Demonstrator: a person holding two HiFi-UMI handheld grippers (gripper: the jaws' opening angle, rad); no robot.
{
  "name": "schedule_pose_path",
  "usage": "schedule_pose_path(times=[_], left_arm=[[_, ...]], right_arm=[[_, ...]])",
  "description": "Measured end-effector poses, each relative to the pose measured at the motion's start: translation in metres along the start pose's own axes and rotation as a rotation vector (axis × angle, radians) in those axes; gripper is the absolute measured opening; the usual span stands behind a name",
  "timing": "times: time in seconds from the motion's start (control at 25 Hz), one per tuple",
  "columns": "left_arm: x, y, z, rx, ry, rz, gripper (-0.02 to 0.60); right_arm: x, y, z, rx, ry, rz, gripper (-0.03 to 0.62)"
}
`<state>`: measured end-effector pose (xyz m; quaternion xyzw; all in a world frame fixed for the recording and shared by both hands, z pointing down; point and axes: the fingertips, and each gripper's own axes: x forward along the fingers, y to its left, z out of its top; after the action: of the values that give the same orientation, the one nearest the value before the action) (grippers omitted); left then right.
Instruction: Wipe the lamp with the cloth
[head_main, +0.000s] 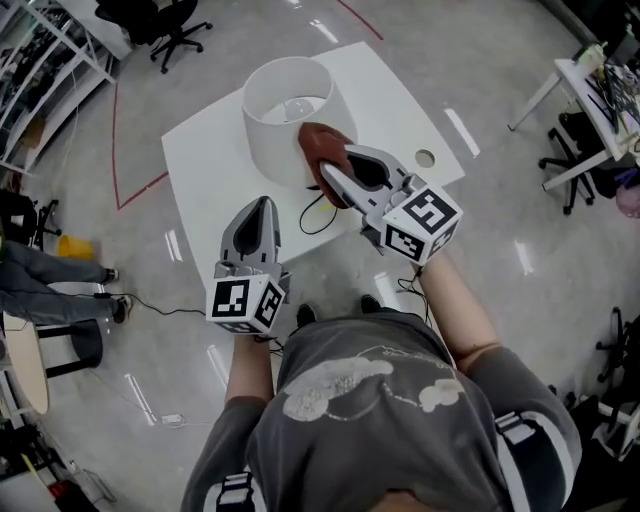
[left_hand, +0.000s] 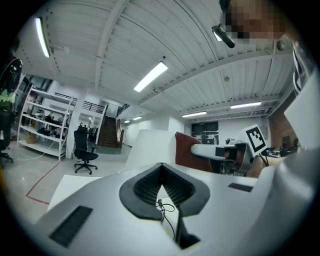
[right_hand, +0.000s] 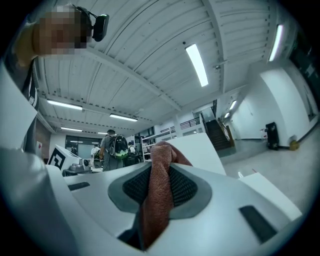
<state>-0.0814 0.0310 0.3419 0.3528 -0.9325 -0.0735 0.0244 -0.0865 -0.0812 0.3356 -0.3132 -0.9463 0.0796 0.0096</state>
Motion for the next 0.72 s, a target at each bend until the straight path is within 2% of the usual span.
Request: schedule_pose_path(times=[0.28, 0.44, 0.72], left_arm=[[-0.002, 0.029, -0.012, -0.017, 0.02, -0.107, 0.008], [0.003, 0.023, -0.011, 0.002, 0.048, -0.158, 0.008], [-0.006, 0.032, -0.023, -0.029, 0.08, -0.211, 0.008]], right_arm=[[0.017, 0.014, -0.041, 0.011, 0.074, -0.111, 0.086], [0.013, 0.007, -0.044, 0.021, 0.091, -0.16, 0.086], [0.013, 0.013, -0.076, 0.062, 0.137, -0.235, 0.086]])
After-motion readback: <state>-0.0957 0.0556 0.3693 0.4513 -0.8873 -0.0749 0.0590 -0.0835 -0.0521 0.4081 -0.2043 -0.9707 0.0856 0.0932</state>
